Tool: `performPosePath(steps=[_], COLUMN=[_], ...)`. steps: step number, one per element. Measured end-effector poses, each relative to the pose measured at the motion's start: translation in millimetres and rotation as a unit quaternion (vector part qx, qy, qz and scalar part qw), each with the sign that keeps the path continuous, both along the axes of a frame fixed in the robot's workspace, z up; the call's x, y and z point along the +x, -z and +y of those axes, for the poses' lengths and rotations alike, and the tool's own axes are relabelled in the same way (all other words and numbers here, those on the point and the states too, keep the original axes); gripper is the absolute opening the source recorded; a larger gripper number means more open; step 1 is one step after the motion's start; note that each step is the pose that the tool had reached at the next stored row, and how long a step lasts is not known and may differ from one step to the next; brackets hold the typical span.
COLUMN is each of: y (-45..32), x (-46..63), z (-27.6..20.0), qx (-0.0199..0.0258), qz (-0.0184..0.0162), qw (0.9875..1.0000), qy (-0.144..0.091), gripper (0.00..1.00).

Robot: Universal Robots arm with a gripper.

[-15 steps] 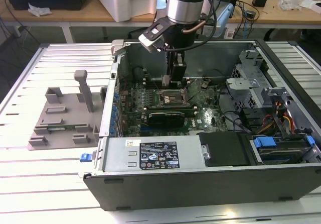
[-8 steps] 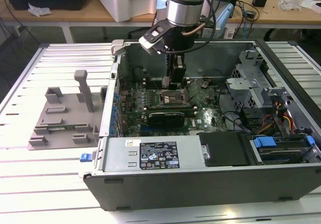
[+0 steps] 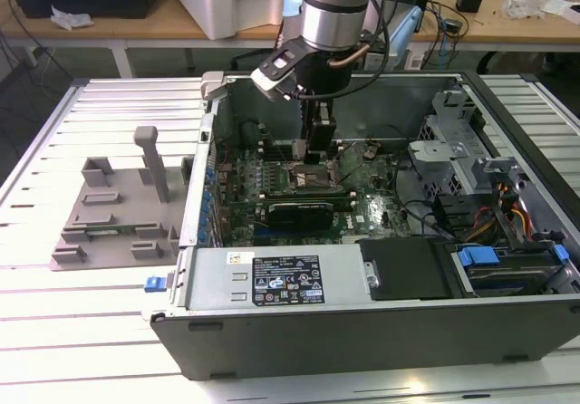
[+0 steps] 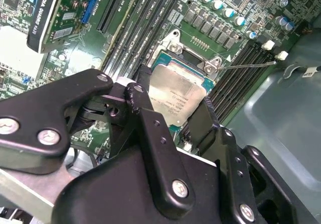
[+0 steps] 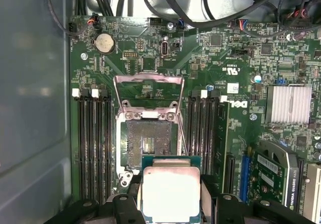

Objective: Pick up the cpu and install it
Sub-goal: 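Place the cpu into insertion slot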

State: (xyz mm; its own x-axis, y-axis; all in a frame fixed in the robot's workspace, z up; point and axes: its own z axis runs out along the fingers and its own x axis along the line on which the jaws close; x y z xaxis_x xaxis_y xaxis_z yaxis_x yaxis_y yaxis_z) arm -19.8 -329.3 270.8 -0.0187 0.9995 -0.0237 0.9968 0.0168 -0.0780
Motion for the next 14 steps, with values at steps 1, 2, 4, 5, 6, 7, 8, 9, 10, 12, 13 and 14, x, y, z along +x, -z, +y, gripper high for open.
performPosePath(steps=[1, 2, 4, 5, 6, 7, 8, 9, 10, 12, 13, 14], y=[0.5, 0.9, 2.0, 2.6, 3.0, 3.6, 4.1, 4.9, 6.1, 9.1, 11.6, 14.3], x=[0.0, 0.0, 0.0, 0.0, 0.0, 0.0, -0.1, -0.1, -0.1, 0.0, 0.5, 1.0], z=[0.2, 0.3, 0.6, 0.8, 0.9, 1.2, 1.5, 2.2, 3.0, 5.1, 6.7, 8.2], qx=[-0.0001, -0.0001, 0.0, -0.0001, 0.0, 0.0, 0.0, 0.0, 0.0, 0.0, 0.0, 0.0], qz=[0.0, 0.0001, 0.0, 0.0001, 0.0, 0.0, 0.0, 0.0001, 0.0, 0.0, 0.0001, 0.0001], qw=[1.0, 1.0, 1.0, 1.0, 1.0, 1.0, 1.0, 1.0, 1.0, 1.0, 1.0, 1.0], qy=[0.0, 0.0, 0.0, 0.0, 0.0, 0.0, 0.0, 0.0, 0.0, 0.0, 0.0, 0.0], gripper=[0.55, 0.55, 0.55, 0.55, 0.55, 0.55, 0.55, 0.55, 0.55, 0.55, 0.55, 0.55])
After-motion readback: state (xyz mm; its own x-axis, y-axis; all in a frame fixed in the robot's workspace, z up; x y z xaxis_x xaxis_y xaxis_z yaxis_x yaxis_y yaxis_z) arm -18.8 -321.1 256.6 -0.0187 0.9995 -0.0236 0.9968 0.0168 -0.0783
